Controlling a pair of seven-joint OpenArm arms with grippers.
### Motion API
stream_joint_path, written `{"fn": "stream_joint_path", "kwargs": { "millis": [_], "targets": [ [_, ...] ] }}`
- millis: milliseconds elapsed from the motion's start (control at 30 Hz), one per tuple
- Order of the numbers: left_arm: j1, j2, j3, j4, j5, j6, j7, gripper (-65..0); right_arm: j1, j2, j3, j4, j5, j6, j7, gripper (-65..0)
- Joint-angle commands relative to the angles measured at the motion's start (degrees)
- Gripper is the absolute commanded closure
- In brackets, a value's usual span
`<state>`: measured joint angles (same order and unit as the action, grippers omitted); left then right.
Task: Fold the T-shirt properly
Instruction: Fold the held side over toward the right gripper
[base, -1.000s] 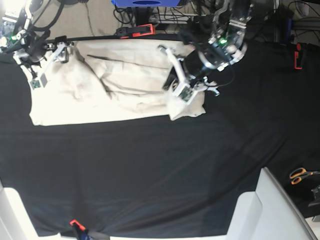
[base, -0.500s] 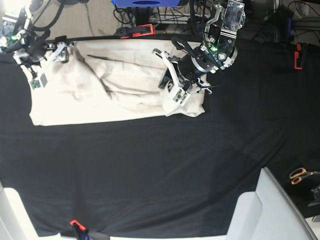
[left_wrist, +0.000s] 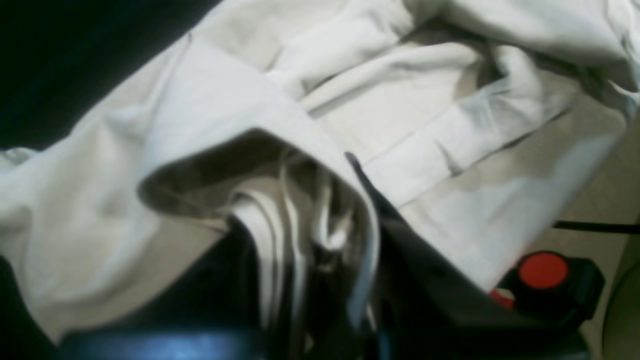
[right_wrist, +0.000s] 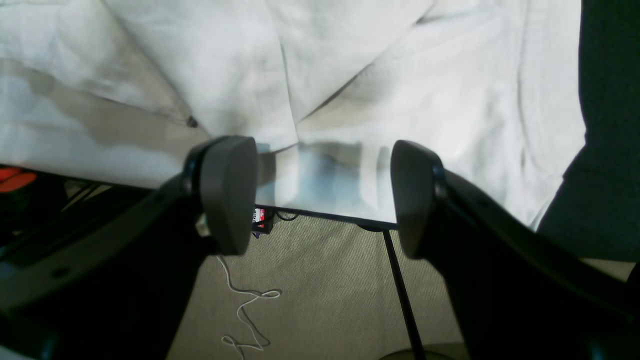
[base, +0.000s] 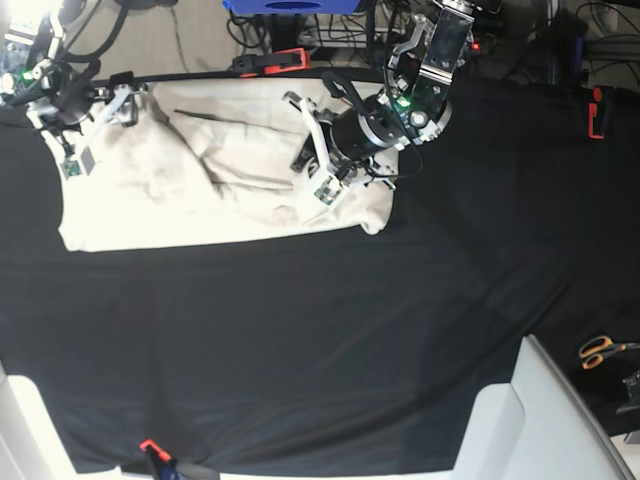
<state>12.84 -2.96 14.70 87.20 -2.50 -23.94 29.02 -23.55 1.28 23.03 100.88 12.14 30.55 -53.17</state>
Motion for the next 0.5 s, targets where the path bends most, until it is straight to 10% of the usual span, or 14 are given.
{"fn": "stream_joint_path", "kwargs": {
  "millis": [0, 167, 467],
  "targets": [
    [-0.4, 0.37, -0.06, 1.02, -0.62, -0.01, -1.28, 0.0, -0.05, 0.61, 0.4, 0.88, 0.47, 0.18, 0.64, -39.5],
    [-0.58, 0.37, 0.47, 1.02, -1.06, 5.97, -1.45, 0.0, -0.05, 0.61, 0.4, 0.88, 0.47, 0.18, 0.64, -39.5],
    [-2.16, 0.46, 0.73, 0.23, -1.15, 6.23, -1.28, 0.0, -0.05, 0.61, 0.4, 0.88, 0.47, 0.18, 0.64, -39.5]
  ]
}}
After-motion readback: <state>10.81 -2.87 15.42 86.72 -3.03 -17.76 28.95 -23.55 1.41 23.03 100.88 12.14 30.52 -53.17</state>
